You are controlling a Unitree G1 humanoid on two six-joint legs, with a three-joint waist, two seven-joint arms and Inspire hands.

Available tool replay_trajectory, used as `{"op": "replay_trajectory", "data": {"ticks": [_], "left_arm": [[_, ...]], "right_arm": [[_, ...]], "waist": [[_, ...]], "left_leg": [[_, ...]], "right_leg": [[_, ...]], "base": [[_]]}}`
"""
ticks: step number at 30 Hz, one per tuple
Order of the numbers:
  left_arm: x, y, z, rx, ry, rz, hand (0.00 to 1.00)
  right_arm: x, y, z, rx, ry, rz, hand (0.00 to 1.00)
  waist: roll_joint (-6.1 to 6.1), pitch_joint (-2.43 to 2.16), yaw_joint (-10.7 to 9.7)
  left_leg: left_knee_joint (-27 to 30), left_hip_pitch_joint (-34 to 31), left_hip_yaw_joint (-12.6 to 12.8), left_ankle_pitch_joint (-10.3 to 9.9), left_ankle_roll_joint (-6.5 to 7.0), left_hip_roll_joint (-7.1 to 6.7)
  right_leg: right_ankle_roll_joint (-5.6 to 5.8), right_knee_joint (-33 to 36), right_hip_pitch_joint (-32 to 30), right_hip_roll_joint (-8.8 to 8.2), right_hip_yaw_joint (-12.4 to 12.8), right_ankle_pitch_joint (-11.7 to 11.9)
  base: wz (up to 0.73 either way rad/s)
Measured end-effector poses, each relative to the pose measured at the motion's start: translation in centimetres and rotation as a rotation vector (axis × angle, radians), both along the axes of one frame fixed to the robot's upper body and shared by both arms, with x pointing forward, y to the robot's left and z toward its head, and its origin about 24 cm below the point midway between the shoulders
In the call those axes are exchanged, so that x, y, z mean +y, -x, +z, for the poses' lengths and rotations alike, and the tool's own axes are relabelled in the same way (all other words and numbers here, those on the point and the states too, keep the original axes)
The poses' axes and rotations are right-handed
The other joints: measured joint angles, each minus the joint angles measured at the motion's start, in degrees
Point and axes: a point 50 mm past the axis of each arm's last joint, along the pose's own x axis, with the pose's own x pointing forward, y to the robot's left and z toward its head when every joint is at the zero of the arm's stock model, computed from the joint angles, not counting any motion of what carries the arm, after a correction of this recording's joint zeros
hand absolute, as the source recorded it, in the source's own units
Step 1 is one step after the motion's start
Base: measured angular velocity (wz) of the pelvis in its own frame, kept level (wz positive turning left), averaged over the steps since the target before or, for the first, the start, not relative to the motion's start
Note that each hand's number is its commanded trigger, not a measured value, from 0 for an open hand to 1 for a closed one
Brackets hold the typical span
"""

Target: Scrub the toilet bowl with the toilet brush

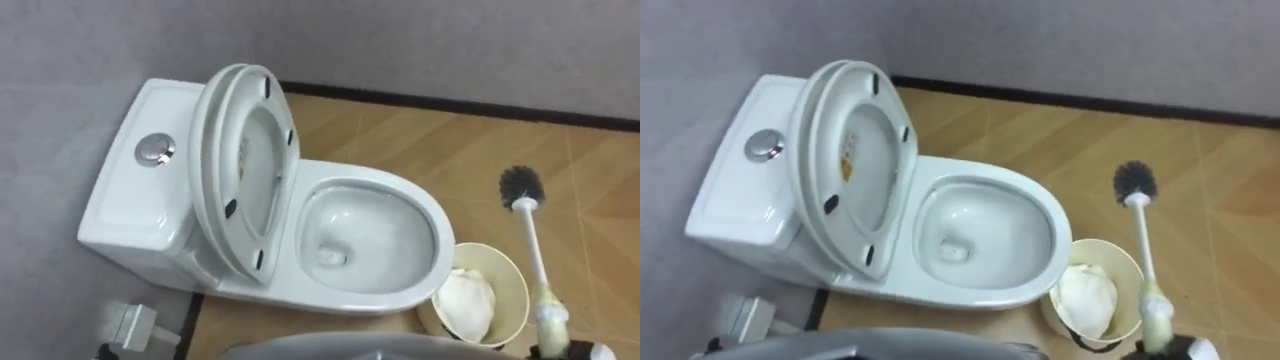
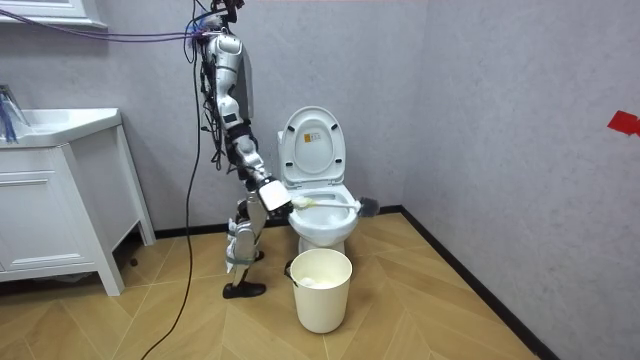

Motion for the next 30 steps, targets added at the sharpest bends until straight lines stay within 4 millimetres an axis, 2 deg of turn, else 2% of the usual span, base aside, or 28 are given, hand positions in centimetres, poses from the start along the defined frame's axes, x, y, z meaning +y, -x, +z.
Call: {"op": "replay_trajectory", "data": {"ticks": [3,8,14,22,26,30], "left_arm": [[-0.2,-1.6,-0.3,-0.002,0.023,-0.039,0.0],[-0.4,-1.9,-0.4,0.019,0.042,-0.071,0.0],[-0.9,-2.6,-0.9,0.042,0.096,-0.076,0.0],[-1.2,-2.1,-1.2,0.092,0.118,-0.065,0.0],[-1.2,-1.3,-1.4,0.129,0.123,-0.054,0.0],[-1.3,-0.9,-1.5,0.152,0.124,-0.045,0.0]], "right_arm": [[0.4,0.6,-0.2,0.015,0.006,-0.038,0.0],[0.6,0.6,-0.5,0.028,-0.03,-0.026,0.0],[1.9,1.2,-1.3,0.108,-0.133,0.027,0.0],[3.0,1.3,-1.9,0.219,-0.217,0.148,0.0],[3.2,1.2,-2.0,0.235,-0.254,0.151,0.0],[3.8,1.2,-2.3,0.259,-0.297,0.172,0.0]], "waist": [[0.25,-0.14,-1.2],[0.85,-0.19,-1.1],[0.96,-0.18,-1.2],[0.75,-0.08,-1.2],[0.53,0.01,-1.1],[-0.28,0.11,-1.0]], "left_leg": [[-0.8,0.6,0.8,0.0,0.0,0.22],[-2.1,2.4,1.5,0.0,0.0,0.4],[-2.3,2.8,1.5,0.0,0.0,0.61],[-2.3,3.2,1.4,-0.3,-0.4,1.15],[-2.3,3.1,1.3,-0.3,-0.41,1.14],[-2.1,2.6,1.3,-0.3,-0.4,1.19]], "right_leg": [[-0.13,0.1,-0.6,0.34,1.6,0.3],[-0.23,0.0,-0.6,0.81,4.5,0.6],[-0.31,0.1,-0.3,1.05,4.7,1.1],[-0.5,-0.1,0.0,1.54,4.9,1.1],[-0.4,0.0,-0.1,1.56,5.0,1.1],[-0.26,0.0,-0.4,1.65,4.8,1.3]], "base": [[-0.25],[-0.33],[-0.04],[0.01],[0.02],[0.04]]}}
